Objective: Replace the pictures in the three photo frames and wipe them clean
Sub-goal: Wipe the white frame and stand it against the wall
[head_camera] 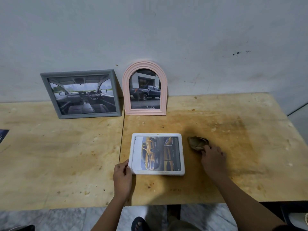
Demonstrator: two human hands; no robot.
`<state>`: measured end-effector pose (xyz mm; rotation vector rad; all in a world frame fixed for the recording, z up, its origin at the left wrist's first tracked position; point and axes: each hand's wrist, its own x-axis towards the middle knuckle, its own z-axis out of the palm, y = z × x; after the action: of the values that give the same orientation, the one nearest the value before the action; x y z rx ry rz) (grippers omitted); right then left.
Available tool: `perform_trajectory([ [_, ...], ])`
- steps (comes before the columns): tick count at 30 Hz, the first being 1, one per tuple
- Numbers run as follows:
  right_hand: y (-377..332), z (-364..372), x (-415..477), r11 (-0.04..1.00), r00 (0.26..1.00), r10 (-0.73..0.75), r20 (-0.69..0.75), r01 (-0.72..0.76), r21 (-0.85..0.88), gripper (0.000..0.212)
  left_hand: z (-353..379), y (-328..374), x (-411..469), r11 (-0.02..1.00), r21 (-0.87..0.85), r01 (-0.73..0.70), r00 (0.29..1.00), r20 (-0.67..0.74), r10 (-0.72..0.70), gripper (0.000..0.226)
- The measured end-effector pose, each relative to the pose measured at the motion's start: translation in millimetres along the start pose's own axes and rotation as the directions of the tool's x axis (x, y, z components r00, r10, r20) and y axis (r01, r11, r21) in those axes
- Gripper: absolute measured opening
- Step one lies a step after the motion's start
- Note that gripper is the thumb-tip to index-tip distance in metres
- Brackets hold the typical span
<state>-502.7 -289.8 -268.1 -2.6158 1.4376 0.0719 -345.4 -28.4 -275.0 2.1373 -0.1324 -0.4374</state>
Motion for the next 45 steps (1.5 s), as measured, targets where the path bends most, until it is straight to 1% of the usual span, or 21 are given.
perform_trajectory([
  [3, -5, -19, 8, 0.909, 0.989, 0.149, 0.007, -0.14, 0.393, 0.025, 2, -1, 0, 1.0, 0.005, 0.002, 1.0, -0.01, -0.002, 0.033],
  [4, -9, -24, 10, 0.774, 0.973, 0.222, 0.068, -0.218, 0.594, 0.027, 2, -1, 1, 1.0, 0.005, 0.003, 1.0, -0.012, -0.003, 0.033],
  [6, -21, -35, 15, 0.342, 0.911, 0.29, 0.294, -0.385, 0.857, 0.029, 3, -2, 2, 1.0, 0.005, 0.007, 1.0, -0.016, -0.007, 0.032],
  [8, -31, -42, 20, -0.038, 0.841, 0.182, 0.509, -0.511, 0.859, 0.031, 6, -3, 3, 1.0, 0.014, 0.003, 0.999, -0.036, -0.002, 0.032],
  [9, -35, -47, 22, -0.173, 0.821, 0.087, 0.564, -0.545, 0.82, 0.029, 7, -4, 3, 1.0, 0.019, 0.0, 0.999, -0.051, 0.001, 0.032],
  [11, -44, -60, 24, -0.304, 0.801, -0.084, 0.593, -0.587, 0.75, 0.026, 10, -5, 4, 1.0, 0.022, -0.007, 0.997, -0.079, 0.009, 0.031],
  [13, -50, -63, 27, -0.365, 0.786, -0.189, 0.588, -0.612, 0.701, 0.029, 12, -6, 3, 1.0, 0.025, -0.019, 0.995, -0.096, 0.021, 0.031],
  [15, -55, -60, 29, -0.407, 0.761, -0.3, 0.576, -0.648, 0.644, 0.055, 13, -8, 2, 0.999, 0.025, -0.027, 0.994, -0.106, 0.03, 0.031],
  [17, -61, -56, 34, -0.36, 0.733, -0.358, 0.579, -0.68, 0.639, 0.088, 14, -8, 2, 1.0, 0.014, -0.027, 0.993, -0.112, 0.029, 0.03],
  [18, -65, -56, 35, -0.309, 0.727, -0.361, 0.584, -0.684, 0.661, 0.089, 14, -8, 1, 1.0, 0.011, -0.028, 0.993, -0.112, 0.029, 0.03],
  [21, -76, -60, 49, -0.15, 0.759, -0.279, 0.588, -0.639, 0.754, 0.034, 13, -7, -3, 0.999, 0.006, -0.041, 0.99, -0.136, 0.042, 0.032],
  [22, -78, -62, 59, -0.085, 0.791, -0.241, 0.562, -0.594, 0.8, 0.026, 13, -8, -4, 0.999, 0.003, -0.043, 0.988, -0.149, 0.043, 0.033],
  [23, -80, -62, 72, 0.002, 0.835, -0.21, 0.509, -0.52, 0.854, 0.027, 13, -8, -5, 0.999, -0.003, -0.04, 0.986, -0.159, 0.039, 0.033],
  [25, -85, -69, 93, 0.307, 0.917, -0.127, 0.379, -0.327, 0.894, 0.034, 15, -8, -6, 0.999, -0.01, -0.035, 0.986, -0.166, 0.033, 0.032],
  [27, -92, -71, 101, 0.622, 0.97, -0.103, 0.222, -0.112, 0.775, 0.034, 15, -9, -7, 0.999, -0.016, -0.03, 0.985, -0.169, 0.027, 0.03],
  [30, -105, -69, 87, 0.855, 0.964, -0.255, 0.07, 0.192, 0.481, 0.038, 16, -9, -9, 0.998, -0.032, -0.048, 0.984, -0.172, 0.042, 0.028],
  [33, -111, -40, 58, 0.908, 0.903, -0.378, 0.202, 0.32, 0.27, 0.056, 16, -9, -9, 0.997, -0.044, -0.06, 0.984, -0.168, 0.051, 0.027],
  [36, -105, 1, 41, 0.832, 0.81, -0.554, 0.192, 0.546, 0.097, 0.056, 15, -10, -6, 0.998, -0.035, -0.052, 0.986, -0.161, 0.046, 0.027],
  [39, -103, 19, 46, 0.842, 0.828, -0.539, 0.152, 0.533, 0.08, 0.075, 14, -9, -5, 0.998, -0.042, -0.04, 0.985, -0.168, 0.032, 0.027],
  [41, -106, 24, 50, 0.808, 0.795, -0.589, 0.145, 0.581, 0.097, 0.093, 14, -9, -6, 0.998, -0.046, -0.042, 0.986, -0.166, 0.034, 0.026],
  [45, -114, 34, 44, 0.785, 0.776, -0.612, 0.155, 0.619, 0.0, 0.079, 13, -10, -5, 0.998, -0.019, -0.065, 0.986, -0.157, 0.061, 0.027],
])
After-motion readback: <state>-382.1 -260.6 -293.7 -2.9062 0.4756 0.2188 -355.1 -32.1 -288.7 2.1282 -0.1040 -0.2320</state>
